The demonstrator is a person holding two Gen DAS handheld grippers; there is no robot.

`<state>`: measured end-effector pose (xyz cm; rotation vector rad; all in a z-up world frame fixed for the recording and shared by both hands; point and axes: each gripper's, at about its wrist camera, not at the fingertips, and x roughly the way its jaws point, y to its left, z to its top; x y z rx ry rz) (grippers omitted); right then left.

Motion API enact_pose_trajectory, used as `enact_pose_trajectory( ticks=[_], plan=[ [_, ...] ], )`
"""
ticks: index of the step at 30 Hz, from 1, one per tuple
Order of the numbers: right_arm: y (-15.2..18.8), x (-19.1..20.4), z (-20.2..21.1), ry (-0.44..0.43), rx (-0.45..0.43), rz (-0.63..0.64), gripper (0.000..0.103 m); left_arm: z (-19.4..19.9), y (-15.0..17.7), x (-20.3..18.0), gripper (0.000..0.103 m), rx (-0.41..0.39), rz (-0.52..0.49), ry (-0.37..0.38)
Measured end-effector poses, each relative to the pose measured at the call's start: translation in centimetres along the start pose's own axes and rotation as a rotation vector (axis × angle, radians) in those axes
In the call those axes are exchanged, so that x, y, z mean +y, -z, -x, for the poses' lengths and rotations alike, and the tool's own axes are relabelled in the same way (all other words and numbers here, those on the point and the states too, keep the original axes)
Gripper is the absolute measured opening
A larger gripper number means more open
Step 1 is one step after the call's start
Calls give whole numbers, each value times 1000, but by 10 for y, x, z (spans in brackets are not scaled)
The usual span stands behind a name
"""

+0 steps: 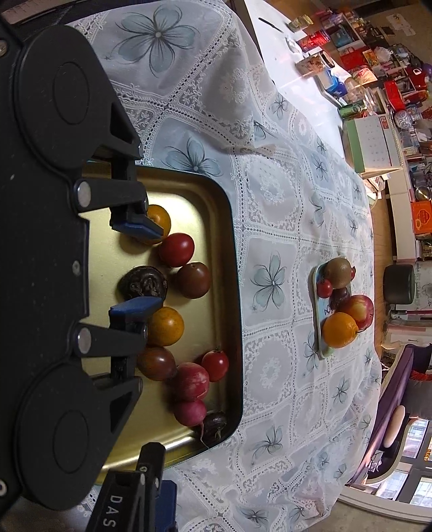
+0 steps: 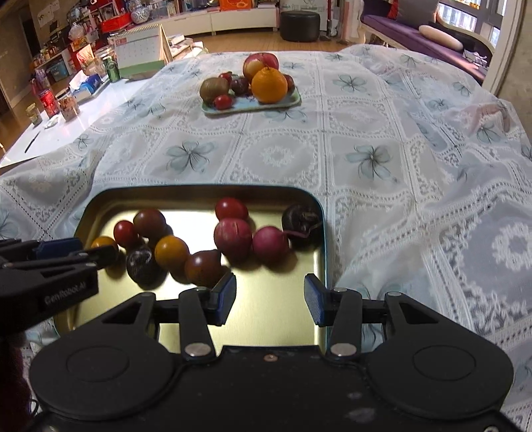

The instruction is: Organize fruits

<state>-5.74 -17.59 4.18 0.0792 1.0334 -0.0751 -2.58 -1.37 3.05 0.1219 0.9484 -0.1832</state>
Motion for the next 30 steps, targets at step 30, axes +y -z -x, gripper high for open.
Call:
enact_pose_trajectory(
  ticks=[30],
  plan=[
    [30,12,13,-31,-8,35,47,3,23,12,48,47,49,-17]
  ],
)
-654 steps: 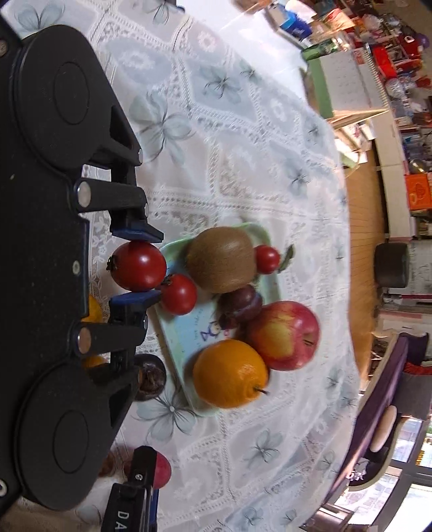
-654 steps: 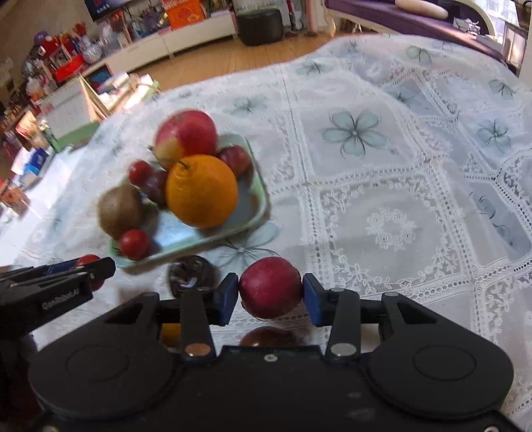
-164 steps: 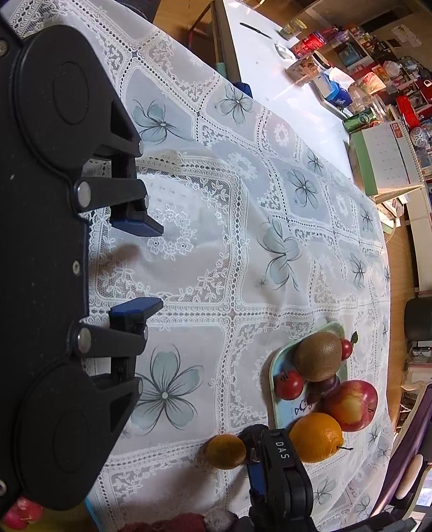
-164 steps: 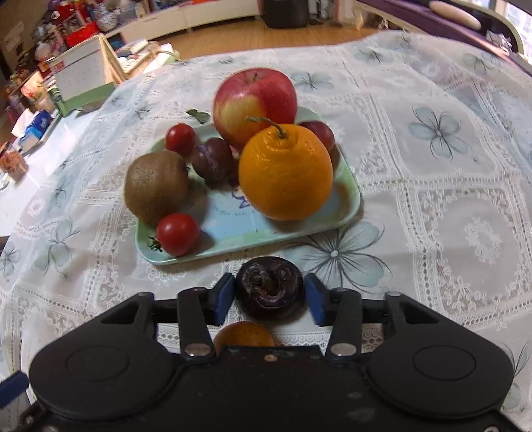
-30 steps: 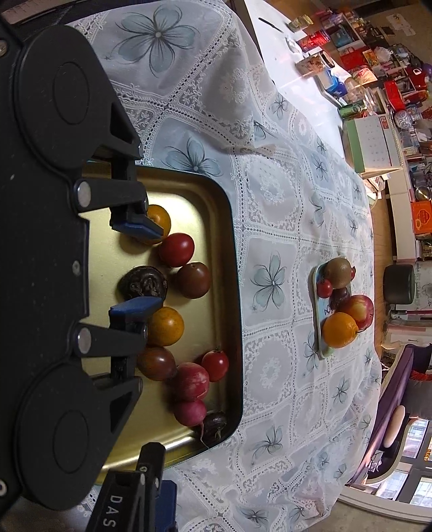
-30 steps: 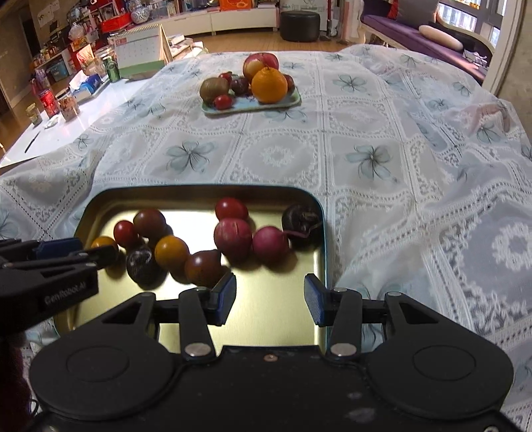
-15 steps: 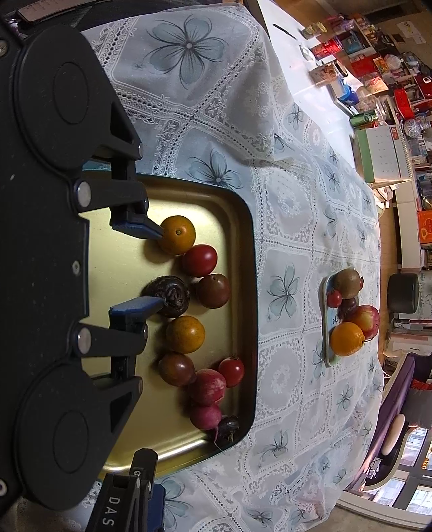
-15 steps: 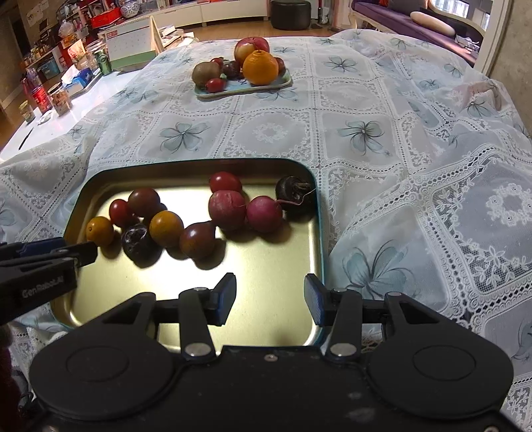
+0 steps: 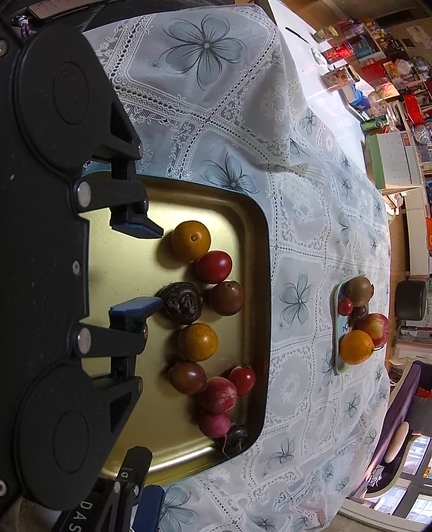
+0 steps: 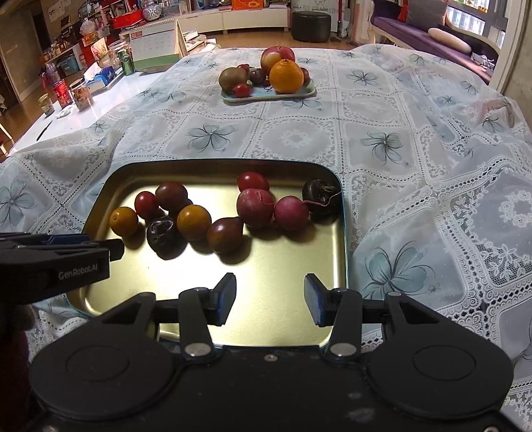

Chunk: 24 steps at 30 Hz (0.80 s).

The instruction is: Organize fruits

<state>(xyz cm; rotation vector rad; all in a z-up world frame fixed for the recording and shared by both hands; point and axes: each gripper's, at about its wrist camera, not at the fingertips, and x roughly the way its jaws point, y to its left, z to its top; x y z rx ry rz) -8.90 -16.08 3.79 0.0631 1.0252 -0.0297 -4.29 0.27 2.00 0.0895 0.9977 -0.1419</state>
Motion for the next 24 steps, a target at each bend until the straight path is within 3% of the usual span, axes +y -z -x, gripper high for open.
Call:
enact_pose_trajectory(
  ticks=[24],
  plan=[
    [-3,-3,2,11,-12,-12,47,3,-1,-8,48,-5,-41,30]
  ],
)
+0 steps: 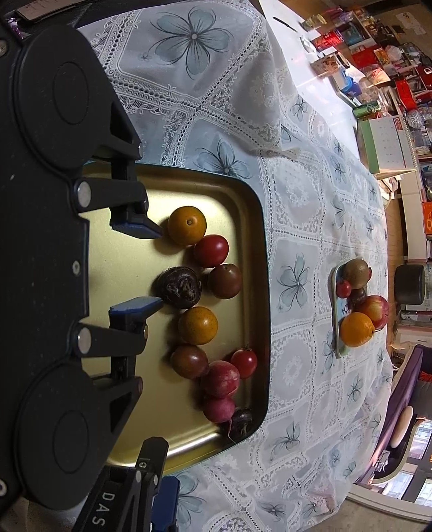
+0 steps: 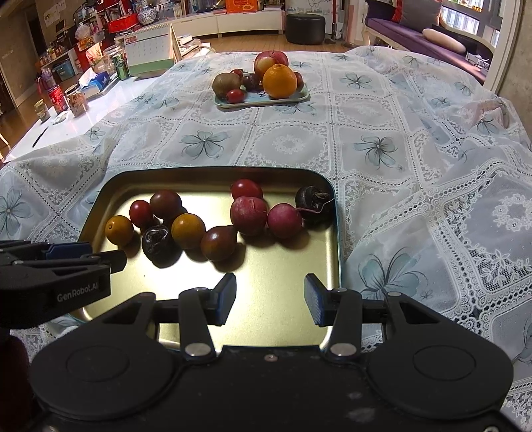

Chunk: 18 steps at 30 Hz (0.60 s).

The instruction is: Organize fruits

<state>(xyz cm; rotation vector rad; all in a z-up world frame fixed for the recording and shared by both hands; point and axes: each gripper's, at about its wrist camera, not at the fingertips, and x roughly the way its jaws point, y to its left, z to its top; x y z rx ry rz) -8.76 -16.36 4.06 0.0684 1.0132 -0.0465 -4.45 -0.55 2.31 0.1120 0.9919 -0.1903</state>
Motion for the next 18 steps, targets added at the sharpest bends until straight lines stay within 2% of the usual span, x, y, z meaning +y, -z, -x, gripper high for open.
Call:
enact_pose_trajectory(
  ticks=[18],
  plan=[
    [-1,-1,-3,1,11,-4,47,-2,2,-1,48,9,-4,-1]
  ],
)
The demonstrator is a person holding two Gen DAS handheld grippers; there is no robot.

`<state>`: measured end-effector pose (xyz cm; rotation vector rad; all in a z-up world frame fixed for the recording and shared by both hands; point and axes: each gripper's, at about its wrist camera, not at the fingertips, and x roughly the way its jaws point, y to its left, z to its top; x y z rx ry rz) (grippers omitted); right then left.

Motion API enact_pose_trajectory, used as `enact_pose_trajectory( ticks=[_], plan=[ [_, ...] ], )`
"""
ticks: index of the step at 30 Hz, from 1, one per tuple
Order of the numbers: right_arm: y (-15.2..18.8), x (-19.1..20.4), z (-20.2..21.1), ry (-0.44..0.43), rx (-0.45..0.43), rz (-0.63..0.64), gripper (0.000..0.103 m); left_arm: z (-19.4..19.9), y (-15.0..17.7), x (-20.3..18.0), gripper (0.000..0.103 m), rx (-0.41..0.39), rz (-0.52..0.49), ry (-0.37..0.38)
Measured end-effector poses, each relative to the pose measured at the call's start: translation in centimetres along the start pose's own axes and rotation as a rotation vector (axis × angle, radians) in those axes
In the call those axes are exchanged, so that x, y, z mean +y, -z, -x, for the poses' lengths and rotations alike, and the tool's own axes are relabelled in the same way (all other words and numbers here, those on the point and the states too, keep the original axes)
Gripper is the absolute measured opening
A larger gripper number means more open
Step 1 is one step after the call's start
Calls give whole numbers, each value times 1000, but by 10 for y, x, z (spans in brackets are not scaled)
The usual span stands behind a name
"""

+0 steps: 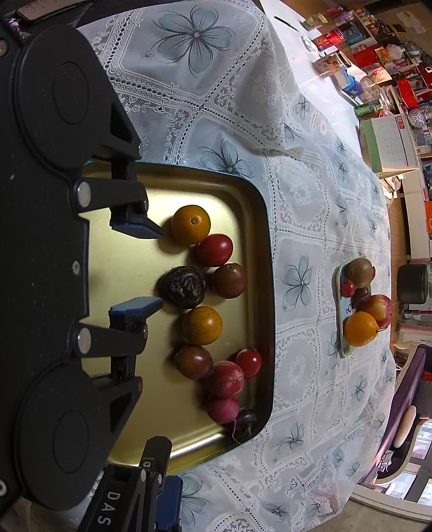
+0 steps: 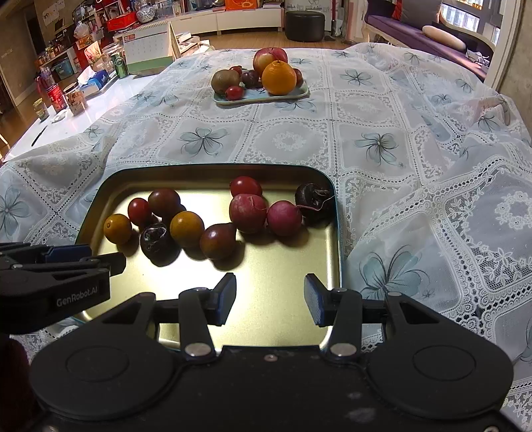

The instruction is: Organize fruits

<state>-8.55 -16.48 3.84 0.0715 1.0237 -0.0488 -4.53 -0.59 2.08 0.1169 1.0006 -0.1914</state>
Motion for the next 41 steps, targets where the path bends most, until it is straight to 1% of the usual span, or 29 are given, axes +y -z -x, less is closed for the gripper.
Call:
enact_pose_trajectory(
  ticks=[41],
  plan=[
    [2,0,-5,-6,23,-1,47,-4,4,-1,48,13,-2,5]
  ],
)
